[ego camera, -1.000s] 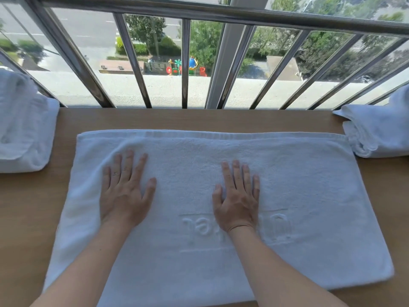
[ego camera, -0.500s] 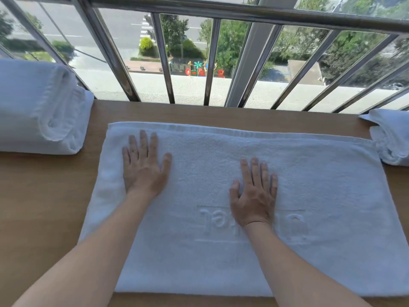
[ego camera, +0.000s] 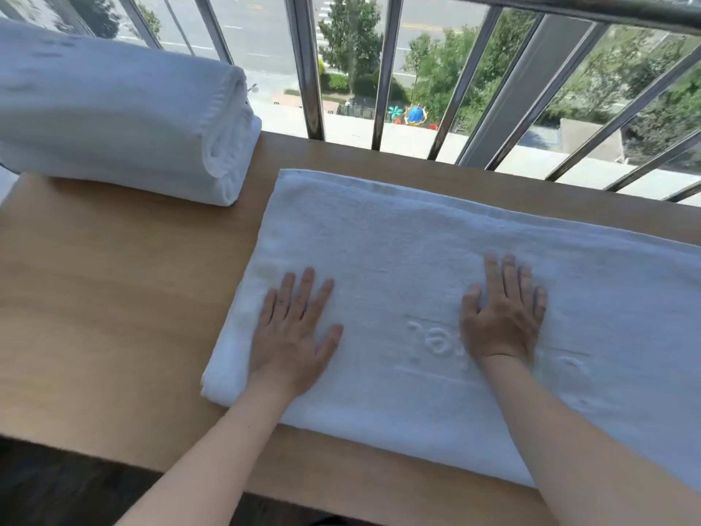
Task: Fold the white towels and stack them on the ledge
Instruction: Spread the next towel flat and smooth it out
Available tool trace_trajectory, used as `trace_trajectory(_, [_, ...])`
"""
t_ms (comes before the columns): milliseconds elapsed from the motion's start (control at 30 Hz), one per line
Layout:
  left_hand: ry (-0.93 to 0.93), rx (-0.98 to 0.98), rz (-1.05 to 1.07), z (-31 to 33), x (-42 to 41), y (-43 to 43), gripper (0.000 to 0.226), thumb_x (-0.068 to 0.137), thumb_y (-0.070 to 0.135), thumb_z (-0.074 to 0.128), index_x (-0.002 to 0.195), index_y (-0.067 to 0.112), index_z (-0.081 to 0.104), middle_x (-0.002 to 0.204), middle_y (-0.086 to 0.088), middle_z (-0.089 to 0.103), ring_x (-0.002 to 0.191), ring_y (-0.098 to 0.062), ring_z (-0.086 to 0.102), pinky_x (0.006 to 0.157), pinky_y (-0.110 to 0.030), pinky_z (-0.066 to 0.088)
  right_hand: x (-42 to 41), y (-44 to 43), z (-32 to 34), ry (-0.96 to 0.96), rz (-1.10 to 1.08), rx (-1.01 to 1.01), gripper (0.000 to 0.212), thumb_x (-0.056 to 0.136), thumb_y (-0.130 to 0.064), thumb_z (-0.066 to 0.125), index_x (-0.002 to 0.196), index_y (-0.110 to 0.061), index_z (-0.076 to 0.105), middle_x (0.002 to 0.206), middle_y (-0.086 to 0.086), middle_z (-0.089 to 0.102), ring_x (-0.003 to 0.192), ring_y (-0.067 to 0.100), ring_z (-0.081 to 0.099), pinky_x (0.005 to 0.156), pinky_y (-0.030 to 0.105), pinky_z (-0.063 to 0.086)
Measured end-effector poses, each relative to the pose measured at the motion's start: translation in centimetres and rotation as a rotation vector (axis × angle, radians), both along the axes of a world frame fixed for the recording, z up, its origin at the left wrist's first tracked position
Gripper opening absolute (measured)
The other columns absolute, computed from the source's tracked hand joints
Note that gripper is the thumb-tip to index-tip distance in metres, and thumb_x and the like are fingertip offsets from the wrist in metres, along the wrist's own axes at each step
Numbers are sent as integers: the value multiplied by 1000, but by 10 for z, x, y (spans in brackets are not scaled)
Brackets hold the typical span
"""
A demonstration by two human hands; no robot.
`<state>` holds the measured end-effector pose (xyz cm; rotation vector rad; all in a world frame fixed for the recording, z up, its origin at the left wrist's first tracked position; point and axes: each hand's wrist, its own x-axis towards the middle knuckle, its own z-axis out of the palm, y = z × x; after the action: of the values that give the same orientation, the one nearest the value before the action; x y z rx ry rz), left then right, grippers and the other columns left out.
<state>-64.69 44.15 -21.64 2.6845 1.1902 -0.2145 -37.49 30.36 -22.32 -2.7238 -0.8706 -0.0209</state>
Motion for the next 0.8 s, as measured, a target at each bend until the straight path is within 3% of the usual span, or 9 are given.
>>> trace_trajectory(167, [18,6,158,-1,-32,20,69,92,67,-1,153,41,-21,162,11,-28,149,-13,-26,123,-38,-8,-2,-1,4,22,11,-11,64,91,-42,33,152,-24,40,160,5,34,150,26,24,122,48,10])
trace_trajectory(300, [33,-15,206,2,-33,11,70,93,67,-6,152,36,-26,159,7,-35,147,-22,-32,122,-40,-14,-7,0,7,46,25,-47,65,93,-42,28,155,-22,34,162,7,29,151,27,19,122,49,7])
trace_trajectory(400, [19,-19,128,3,-20,-13,72,91,68,-9,150,33,-31,158,4,-38,143,-23,-39,120,-41,-19,-12,2,7,44,45,-147,66,96,-41,22,158,-19,23,165,9,18,153,28,11,123,49,3])
trace_trajectory(600, [-123,-98,-109,3,46,-83,71,95,65,-1,155,33,-19,161,4,-31,146,-22,-34,121,-46,-15,-48,-15,6,166,98,-232,64,104,-43,24,160,-22,1,167,3,-7,153,23,-10,122,45,-10])
trace_trajectory(800, [-154,-100,-138,-1,96,-115,65,98,54,1,156,29,-14,163,3,-25,148,-20,-29,121,-44,-17,-64,-81,6,168,215,-294,60,102,-48,17,154,-38,-12,165,-6,-15,152,13,-16,122,38,-15])
